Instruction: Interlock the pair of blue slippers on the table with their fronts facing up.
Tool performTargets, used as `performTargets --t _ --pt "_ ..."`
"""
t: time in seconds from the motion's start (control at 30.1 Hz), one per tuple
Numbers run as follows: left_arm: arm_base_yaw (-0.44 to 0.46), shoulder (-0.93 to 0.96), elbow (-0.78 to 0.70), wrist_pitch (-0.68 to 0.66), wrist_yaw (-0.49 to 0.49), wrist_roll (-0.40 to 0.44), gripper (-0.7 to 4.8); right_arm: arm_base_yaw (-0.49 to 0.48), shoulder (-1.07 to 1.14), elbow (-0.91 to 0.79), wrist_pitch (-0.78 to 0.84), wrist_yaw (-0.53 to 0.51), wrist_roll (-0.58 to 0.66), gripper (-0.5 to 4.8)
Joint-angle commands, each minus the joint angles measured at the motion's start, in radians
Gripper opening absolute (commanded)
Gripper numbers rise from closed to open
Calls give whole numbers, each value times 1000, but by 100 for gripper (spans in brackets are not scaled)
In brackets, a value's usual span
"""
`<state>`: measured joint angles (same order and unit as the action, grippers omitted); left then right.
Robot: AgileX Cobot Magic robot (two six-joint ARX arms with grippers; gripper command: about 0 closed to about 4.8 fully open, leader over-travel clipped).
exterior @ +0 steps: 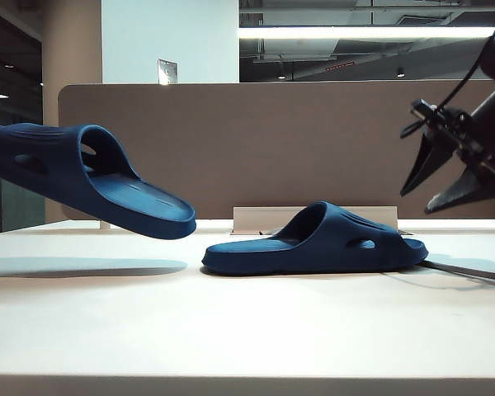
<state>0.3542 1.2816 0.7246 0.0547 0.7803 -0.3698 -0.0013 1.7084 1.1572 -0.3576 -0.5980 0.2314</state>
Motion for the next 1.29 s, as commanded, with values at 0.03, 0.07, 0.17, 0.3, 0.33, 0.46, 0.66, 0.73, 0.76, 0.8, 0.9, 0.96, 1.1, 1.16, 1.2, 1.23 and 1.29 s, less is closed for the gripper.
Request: performTargets --t 0.03,0.07,0.17,0.3,0.33,0.46,0.66,0.73,0.76,0.8,0.9,0.96,1.1,1.16,1.2,1.23,1.29 --pt "2 -3 4 23 44 -16 -5 0 27 1 18 -4 -3 204" --pt "2 -3 4 23 55 -15 -5 0 37 1 21 -4 -4 204" --pt "2 -3 4 27 78 -16 -5 -6 60 1 31 -5 -4 204" --pt "2 -3 3 35 122 -16 -5 -19 64 -2 50 8 -9 204" --pt "1 -3 3 37 131 -16 -5 -23 64 -2 54 11 -10 204" --pt "2 -3 2 37 146 -15 -5 -38 67 -2 61 -1 -12 204" --pt "2 -3 -5 39 166 -11 -5 -78 72 -2 72 -43 -13 204" --pt "1 -3 -9 37 166 -11 -5 -84 76 -2 75 -68 -14 204" --pt "1 -2 -10 37 166 -11 -5 -90 80 -2 76 -84 -14 204" --pt "1 -3 -10 38 167 -12 -5 -93 89 -2 77 -92 -14 204" --pt "1 -3 -10 36 167 -12 -5 -93 111 -2 79 -123 -14 204" --pt "1 -3 -10 36 167 -12 -5 -92 126 -2 79 -133 -15 205" --pt "1 -3 -10 34 167 -13 -5 -92 146 -2 79 -143 -15 205" --pt "1 -3 -10 33 167 -13 -5 -92 151 -2 82 -141 -15 205" --pt "1 -3 -10 33 167 -13 -5 -92 152 -2 89 -142 -15 205" --pt "1 -3 -10 33 167 -13 -5 -92 152 -2 98 -143 -15 205" --pt "1 -3 -10 33 167 -13 -5 -91 154 -2 109 -145 -14 206"
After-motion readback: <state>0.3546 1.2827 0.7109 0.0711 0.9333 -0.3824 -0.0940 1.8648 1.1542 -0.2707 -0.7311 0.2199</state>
